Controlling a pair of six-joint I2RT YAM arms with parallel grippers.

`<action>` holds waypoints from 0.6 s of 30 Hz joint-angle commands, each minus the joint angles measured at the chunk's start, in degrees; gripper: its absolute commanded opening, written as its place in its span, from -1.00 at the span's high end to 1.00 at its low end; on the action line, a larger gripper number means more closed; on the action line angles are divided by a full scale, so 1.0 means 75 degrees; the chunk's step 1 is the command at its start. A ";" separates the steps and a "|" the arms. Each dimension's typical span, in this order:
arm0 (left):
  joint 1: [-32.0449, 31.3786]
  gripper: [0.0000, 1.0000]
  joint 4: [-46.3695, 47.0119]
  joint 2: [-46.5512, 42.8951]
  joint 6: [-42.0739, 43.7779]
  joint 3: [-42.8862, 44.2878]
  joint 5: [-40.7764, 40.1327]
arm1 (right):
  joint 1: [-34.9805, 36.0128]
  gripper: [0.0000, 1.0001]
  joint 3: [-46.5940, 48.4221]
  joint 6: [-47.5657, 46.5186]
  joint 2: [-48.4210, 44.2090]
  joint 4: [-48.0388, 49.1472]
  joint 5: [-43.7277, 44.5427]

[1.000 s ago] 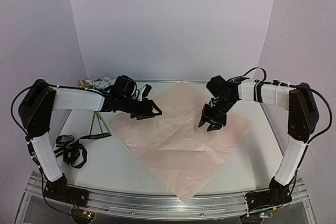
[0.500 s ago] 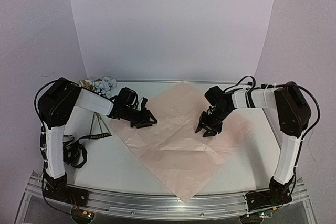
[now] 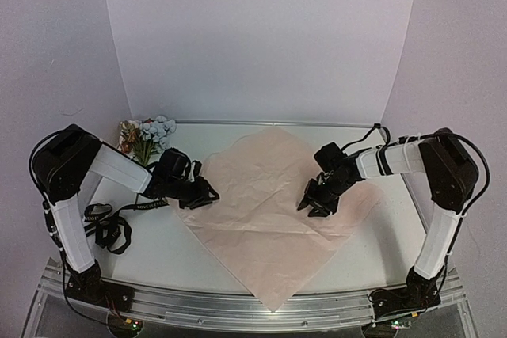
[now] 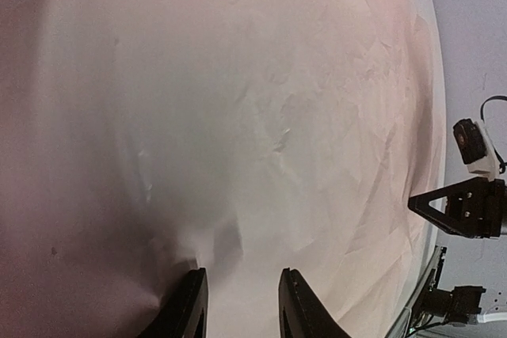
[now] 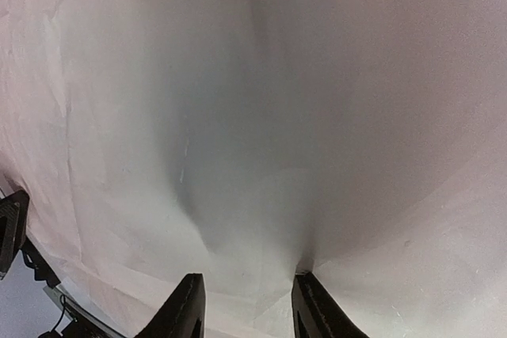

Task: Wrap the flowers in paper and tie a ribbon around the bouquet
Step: Adjust the flattened wrapping paper at the center of the board.

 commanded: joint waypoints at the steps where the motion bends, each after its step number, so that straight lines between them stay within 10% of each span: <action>1: 0.0002 0.34 -0.0144 -0.0687 -0.0257 -0.0632 -0.0710 | 0.0121 0.24 -0.0559 0.0120 -0.0162 -0.0336 0.0315; 18: -0.0090 0.35 -0.0857 -0.2477 -0.1247 -0.2285 -0.1989 | 0.0326 0.20 0.0661 -0.1783 -0.0274 -0.2813 0.0623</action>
